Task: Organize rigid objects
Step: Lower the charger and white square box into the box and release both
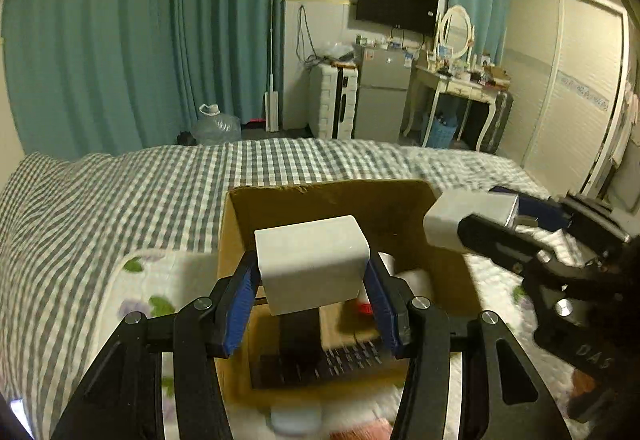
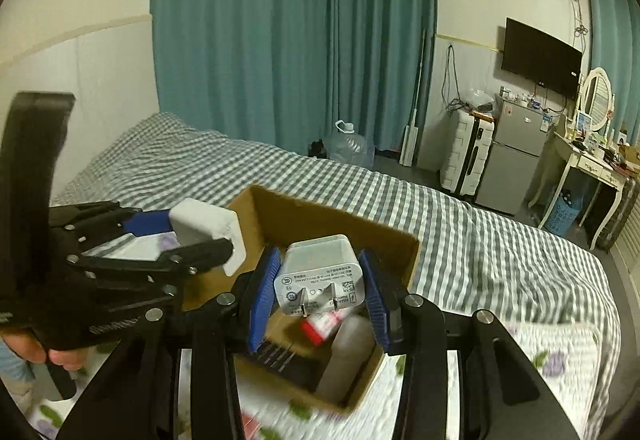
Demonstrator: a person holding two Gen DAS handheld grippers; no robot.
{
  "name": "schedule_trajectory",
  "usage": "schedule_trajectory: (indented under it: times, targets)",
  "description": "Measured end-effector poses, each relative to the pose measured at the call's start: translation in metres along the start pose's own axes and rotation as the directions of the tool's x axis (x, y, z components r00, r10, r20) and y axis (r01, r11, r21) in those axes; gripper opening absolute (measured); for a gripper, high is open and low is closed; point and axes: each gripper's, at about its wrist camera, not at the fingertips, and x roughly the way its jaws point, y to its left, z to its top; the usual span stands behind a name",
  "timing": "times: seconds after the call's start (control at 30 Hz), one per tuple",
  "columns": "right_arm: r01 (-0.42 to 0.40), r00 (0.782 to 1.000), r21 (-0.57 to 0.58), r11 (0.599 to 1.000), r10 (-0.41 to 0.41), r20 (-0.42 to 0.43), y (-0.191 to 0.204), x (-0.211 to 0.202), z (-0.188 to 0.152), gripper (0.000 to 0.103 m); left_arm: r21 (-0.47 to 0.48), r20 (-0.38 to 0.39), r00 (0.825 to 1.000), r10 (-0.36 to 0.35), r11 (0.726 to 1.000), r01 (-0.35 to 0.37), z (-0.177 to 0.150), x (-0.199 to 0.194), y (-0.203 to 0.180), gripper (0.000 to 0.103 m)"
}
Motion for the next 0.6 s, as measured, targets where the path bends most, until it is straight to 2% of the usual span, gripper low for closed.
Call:
schedule_trajectory:
  times: [0.13,0.27,0.43,0.6]
  targets:
    - [-0.013,0.999,0.025,1.0,0.014,-0.038,-0.02,0.044,0.006,0.041,0.052,-0.063,0.997,0.033,0.998,-0.029,0.004,0.044,0.001,0.053]
    - [-0.051,0.997,0.082,0.995,0.056,-0.058,-0.038,0.072,0.005,0.041,0.052,-0.093,0.996,0.002,0.999,0.003,0.002,0.069,0.004,0.054]
    - [-0.054,0.994,0.104,0.993,0.063,-0.084,-0.045,0.094,0.002,0.041,0.06,-0.109,0.994,0.004,0.998,0.003,0.001,0.081,0.005,0.054]
    - [-0.074,0.993,0.161,0.984,0.088,-0.083,-0.054,0.096,0.0,0.043,0.005,-0.135,0.991,-0.004,1.0,0.005,0.001,0.086,0.012,0.056]
